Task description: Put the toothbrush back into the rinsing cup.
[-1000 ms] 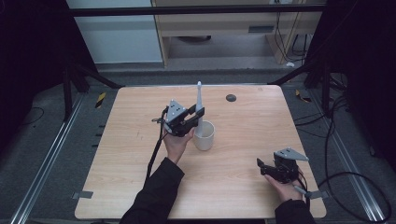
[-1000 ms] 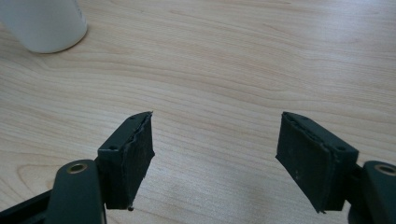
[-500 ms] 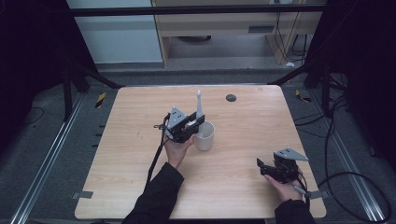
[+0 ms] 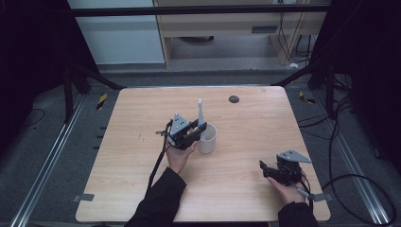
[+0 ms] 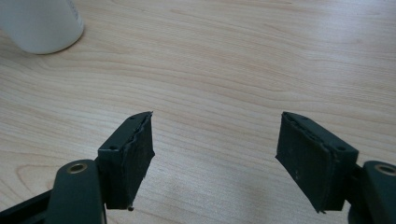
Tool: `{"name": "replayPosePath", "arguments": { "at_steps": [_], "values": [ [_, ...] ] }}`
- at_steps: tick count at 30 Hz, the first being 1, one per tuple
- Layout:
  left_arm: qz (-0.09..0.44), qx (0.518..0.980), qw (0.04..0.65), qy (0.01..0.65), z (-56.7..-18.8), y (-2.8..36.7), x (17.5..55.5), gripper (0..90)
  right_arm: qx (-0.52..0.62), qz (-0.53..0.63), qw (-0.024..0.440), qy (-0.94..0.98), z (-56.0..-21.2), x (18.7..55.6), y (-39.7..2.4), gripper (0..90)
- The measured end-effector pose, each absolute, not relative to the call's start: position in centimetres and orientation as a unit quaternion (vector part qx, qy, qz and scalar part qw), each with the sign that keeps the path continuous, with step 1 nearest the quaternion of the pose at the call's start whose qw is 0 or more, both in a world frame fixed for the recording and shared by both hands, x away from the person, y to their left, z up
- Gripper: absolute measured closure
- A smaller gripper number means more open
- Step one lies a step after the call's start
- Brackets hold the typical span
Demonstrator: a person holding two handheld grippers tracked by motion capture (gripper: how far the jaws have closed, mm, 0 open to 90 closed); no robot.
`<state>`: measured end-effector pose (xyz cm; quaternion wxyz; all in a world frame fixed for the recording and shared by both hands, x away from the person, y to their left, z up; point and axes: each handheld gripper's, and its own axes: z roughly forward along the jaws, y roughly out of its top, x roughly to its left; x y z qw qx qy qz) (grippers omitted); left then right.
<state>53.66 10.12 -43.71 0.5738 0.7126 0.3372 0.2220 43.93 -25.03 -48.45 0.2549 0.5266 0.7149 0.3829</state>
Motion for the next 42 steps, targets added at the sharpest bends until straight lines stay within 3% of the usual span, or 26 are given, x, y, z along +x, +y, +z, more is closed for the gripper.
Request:
{"name": "replayPosePath", "arguments": {
  "at_steps": [28, 42],
  "values": [
    [0.224, 0.733, 0.553, 0.326, -43.7, 10.6, 52.5, 65.1, 0.526, 0.383, 0.259, 0.714, -48.4, 44.0, -24.8, 26.8],
    [0.236, 0.752, 0.522, 0.326, -42.6, 11.8, 50.7, 47.5, 0.527, 0.385, 0.263, 0.710, -48.2, 43.8, -24.9, 26.3]
  ]
}}
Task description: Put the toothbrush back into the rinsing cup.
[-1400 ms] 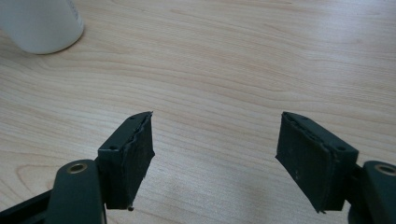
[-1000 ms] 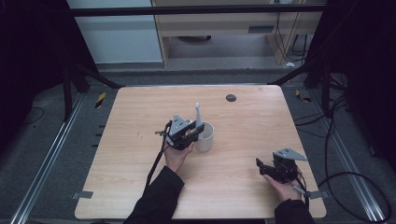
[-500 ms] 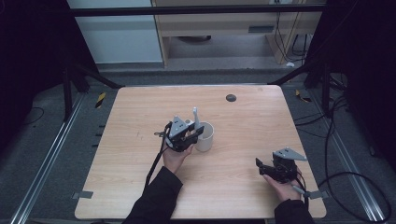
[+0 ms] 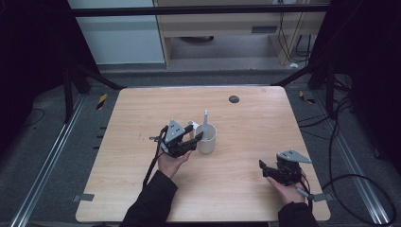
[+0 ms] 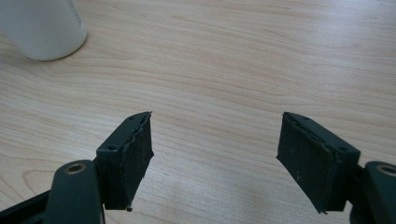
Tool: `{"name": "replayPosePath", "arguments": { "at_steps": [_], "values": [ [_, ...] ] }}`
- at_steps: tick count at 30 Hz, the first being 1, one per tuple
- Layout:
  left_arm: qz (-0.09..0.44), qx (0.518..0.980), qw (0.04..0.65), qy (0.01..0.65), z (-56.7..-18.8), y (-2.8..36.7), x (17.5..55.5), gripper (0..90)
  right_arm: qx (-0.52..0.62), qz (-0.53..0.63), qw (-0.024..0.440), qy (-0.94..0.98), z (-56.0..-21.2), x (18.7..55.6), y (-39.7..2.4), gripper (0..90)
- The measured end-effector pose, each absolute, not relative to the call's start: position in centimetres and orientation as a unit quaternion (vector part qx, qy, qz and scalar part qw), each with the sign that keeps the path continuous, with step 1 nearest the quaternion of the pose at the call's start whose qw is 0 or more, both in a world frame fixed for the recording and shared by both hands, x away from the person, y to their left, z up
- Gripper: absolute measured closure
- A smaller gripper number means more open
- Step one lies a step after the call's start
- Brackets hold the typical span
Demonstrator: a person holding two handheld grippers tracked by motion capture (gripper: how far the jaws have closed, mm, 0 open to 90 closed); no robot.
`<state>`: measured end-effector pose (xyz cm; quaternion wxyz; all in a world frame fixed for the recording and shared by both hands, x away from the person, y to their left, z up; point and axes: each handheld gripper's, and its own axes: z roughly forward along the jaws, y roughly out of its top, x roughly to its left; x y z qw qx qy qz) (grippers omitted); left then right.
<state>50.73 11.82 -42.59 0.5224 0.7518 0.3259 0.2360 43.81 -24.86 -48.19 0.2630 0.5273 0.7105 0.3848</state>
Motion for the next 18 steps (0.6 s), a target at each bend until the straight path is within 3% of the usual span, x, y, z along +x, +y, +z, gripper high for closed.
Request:
{"name": "replayPosePath", "arguments": {
  "at_steps": [7, 18],
  "values": [
    [0.246, 0.773, 0.486, 0.326, -42.5, 13.1, 49.8, 40.4, 0.529, 0.388, 0.262, 0.708, -48.1, 43.6, -25.0, 25.8],
    [0.240, 0.778, 0.458, 0.357, -44.3, 18.3, 48.2, 33.9, 0.527, 0.382, 0.262, 0.713, -48.3, 43.6, -24.9, 24.3]
  ]
}}
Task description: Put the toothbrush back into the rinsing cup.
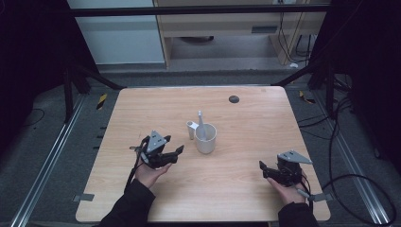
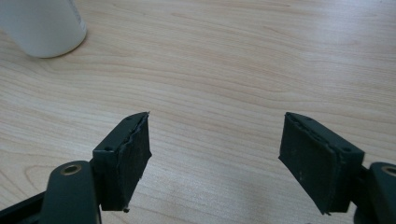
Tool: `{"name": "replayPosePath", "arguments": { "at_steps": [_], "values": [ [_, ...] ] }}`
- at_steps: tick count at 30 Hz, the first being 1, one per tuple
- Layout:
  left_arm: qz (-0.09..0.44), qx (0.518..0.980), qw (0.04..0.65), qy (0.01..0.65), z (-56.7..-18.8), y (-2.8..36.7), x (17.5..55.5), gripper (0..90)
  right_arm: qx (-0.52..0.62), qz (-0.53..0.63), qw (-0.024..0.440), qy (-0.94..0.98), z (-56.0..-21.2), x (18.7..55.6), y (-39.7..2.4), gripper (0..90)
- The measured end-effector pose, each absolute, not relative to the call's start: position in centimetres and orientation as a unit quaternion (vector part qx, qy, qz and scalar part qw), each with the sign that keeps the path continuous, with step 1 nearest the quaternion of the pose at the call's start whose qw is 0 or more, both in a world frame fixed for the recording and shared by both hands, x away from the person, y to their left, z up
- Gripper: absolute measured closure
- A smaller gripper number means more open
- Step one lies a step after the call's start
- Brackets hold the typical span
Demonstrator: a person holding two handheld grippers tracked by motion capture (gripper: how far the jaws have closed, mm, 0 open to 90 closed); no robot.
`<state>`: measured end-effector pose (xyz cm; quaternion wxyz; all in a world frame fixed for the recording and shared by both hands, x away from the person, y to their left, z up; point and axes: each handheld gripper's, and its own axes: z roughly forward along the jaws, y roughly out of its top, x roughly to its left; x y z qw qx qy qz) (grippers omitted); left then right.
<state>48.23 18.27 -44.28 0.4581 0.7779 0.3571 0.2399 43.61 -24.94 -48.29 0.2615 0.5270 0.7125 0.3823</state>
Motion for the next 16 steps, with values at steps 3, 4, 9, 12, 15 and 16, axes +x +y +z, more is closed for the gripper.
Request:
{"name": "replayPosePath", "arguments": {
  "at_steps": [3, 4, 9, 12, 15, 16],
  "values": [
    [0.235, 0.776, 0.448, 0.376, -44.6, 19.9, 47.7, 32.4, 0.528, 0.381, 0.261, 0.713, -48.3, 43.6, -25.0, 24.0],
    [0.235, 0.776, 0.446, 0.379, -44.7, 20.4, 47.5, 31.9, 0.528, 0.381, 0.261, 0.713, -48.3, 43.6, -25.0, 23.8],
    [0.235, 0.774, 0.433, 0.399, -44.9, 22.3, 46.4, 30.1, 0.528, 0.381, 0.261, 0.713, -48.4, 43.5, -25.1, 23.0],
    [0.238, 0.774, 0.423, 0.408, -45.2, 23.7, 45.6, 29.2, 0.530, 0.381, 0.261, 0.712, -48.4, 43.4, -25.2, 22.9],
    [0.243, 0.772, 0.415, 0.415, -45.3, 24.8, 44.8, 28.7, 0.530, 0.380, 0.260, 0.712, -48.4, 43.3, -25.2, 22.6],
    [0.242, 0.771, 0.414, 0.418, -45.3, 25.2, 44.6, 28.3, 0.530, 0.381, 0.260, 0.712, -48.4, 43.3, -25.2, 22.6]
  ]
}}
